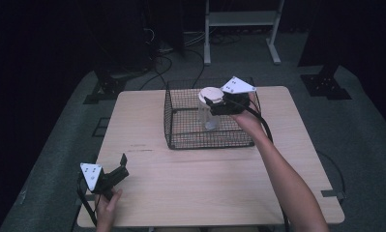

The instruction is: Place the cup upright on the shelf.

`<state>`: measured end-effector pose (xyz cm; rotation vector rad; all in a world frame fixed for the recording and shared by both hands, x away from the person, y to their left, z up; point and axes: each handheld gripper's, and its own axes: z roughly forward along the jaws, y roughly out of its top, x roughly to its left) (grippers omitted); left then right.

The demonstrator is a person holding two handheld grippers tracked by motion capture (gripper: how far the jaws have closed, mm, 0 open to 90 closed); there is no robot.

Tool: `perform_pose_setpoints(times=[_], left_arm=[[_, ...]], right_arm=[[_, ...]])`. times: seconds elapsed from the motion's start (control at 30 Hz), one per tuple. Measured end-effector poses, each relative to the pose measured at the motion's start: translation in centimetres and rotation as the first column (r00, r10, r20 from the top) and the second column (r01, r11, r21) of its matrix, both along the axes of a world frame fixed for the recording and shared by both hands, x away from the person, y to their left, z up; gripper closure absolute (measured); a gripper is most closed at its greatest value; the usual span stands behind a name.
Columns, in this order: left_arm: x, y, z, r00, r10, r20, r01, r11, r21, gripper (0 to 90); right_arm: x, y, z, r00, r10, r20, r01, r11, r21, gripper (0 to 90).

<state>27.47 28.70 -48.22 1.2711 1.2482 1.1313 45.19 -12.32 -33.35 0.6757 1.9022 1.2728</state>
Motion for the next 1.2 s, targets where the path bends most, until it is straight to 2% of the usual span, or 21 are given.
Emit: perform_pose_setpoints(times=[0.43, 1.2], left_arm=[[0.0, -0.1, 0.0, 1.0, -0.001, 0.0, 0.001, 1.0, 0.006, 0.0], [0.0, -0.1, 0.0, 1.0, -0.004, -0.001, 0.004, 0.9999, 0.014, 0.0]], right_arm=[[-2.0, -1.5, 0.7, 0.9999, 0.008, 0.009, -0.008, 1.0, -0.003, 3.3], [-5.3, -4.0, -1.2, 0.9995, 0.024, -0.019, -0.024, 1.0, 0.006, 3.3]])
